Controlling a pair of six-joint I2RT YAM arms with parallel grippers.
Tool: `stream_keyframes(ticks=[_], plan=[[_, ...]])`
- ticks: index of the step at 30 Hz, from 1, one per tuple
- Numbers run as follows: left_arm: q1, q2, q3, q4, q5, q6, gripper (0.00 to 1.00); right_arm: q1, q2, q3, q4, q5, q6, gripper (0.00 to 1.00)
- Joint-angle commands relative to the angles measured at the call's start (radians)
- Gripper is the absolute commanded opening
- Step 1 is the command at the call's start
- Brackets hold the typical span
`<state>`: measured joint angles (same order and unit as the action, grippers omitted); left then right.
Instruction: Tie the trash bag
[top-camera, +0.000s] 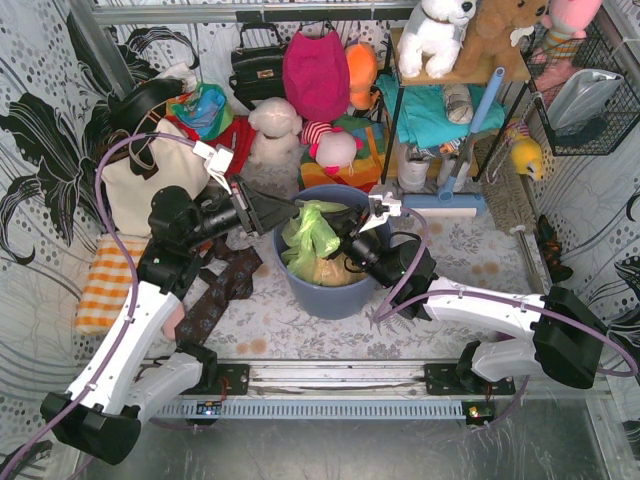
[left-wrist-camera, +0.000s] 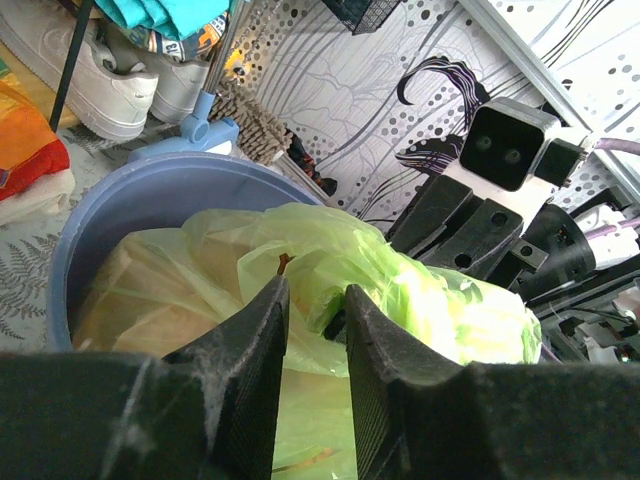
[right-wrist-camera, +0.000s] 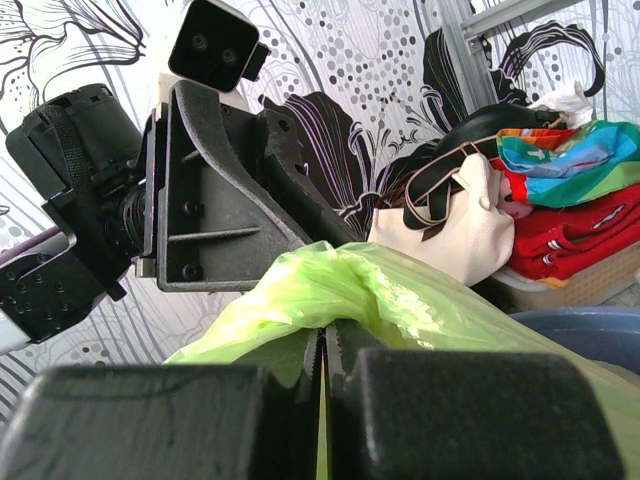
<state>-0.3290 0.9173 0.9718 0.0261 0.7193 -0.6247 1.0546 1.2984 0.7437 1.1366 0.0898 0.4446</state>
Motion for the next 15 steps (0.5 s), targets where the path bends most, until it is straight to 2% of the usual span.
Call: stream_keyframes(ticks=[1, 4, 6, 13, 15], plan=[[0.006, 0.003, -0.018, 0.084, 0.059, -0.02, 0.36, 0.004, -0.01, 0.0, 0.034, -0.003, 0.004, 0.0], [0.006, 0.007, -0.021, 0.084, 0.068, -0.018, 0.33, 0.004, -0.01, 0.001, 0.032, -0.002, 0.003, 0.0], [0.006, 0.008, -0.023, 0.089, 0.074, -0.017, 0.28, 0.004, -0.011, 0.003, 0.028, -0.003, 0.003, 0.0], [0.006, 0.01, -0.021, 0.084, 0.052, -0.012, 0.0, 0.004, -0.017, 0.001, 0.022, -0.001, 0.0, 0.0], [0.007, 0.002, -0.02, 0.073, 0.035, -0.002, 0.0, 0.004, -0.019, 0.001, 0.023, 0.0, 0.0, 0.0]])
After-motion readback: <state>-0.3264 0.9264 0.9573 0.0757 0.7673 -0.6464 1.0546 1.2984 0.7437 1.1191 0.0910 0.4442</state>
